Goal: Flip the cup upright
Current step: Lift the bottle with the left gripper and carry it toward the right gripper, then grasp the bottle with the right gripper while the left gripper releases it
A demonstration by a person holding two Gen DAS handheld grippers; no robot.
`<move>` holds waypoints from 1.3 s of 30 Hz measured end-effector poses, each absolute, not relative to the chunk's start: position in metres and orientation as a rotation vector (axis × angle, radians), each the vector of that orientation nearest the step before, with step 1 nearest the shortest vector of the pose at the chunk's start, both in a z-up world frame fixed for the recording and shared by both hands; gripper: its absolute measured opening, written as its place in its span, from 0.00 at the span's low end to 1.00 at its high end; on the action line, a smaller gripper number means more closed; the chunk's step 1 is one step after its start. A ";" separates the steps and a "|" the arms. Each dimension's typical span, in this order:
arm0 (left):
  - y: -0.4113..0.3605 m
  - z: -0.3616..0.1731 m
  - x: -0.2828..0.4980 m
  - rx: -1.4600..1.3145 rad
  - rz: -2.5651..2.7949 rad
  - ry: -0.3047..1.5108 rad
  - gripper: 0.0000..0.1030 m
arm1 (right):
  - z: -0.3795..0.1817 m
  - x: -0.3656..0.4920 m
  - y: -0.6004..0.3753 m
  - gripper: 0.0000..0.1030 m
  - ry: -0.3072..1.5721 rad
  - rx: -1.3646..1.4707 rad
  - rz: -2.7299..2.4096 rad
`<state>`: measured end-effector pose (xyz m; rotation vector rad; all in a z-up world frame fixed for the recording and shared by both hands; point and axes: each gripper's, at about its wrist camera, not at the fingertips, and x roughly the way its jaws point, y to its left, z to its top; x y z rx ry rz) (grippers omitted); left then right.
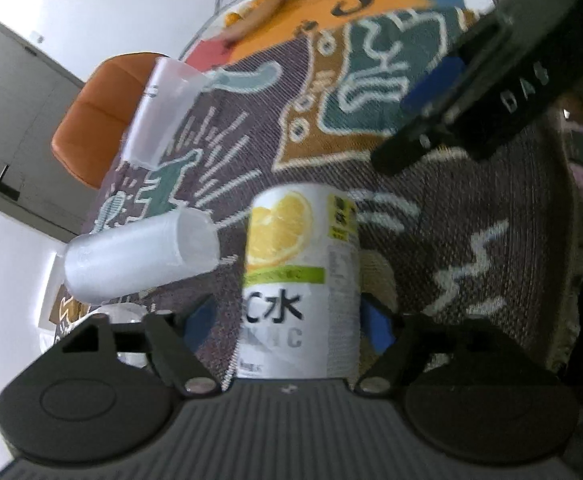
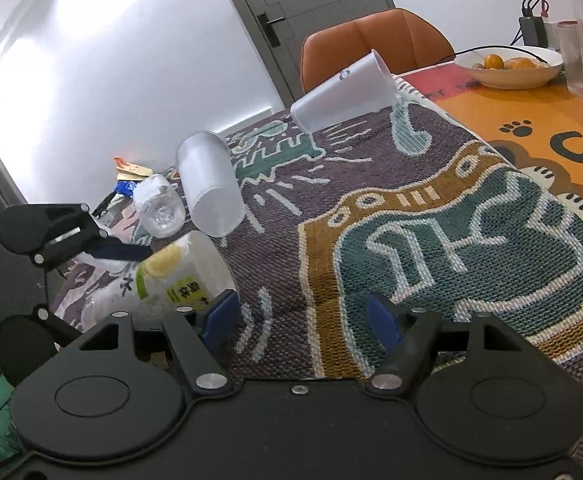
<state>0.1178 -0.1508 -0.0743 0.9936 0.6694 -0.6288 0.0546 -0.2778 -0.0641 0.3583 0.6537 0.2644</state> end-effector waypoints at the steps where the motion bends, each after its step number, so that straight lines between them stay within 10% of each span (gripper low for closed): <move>1: -0.149 -0.070 0.117 0.979 -0.622 0.661 0.80 | -0.062 0.054 -0.277 0.70 0.651 0.362 0.269; 39: 0.036 0.032 -0.011 0.055 -0.015 0.307 0.89 | -0.062 0.068 -0.238 0.82 0.783 0.778 0.465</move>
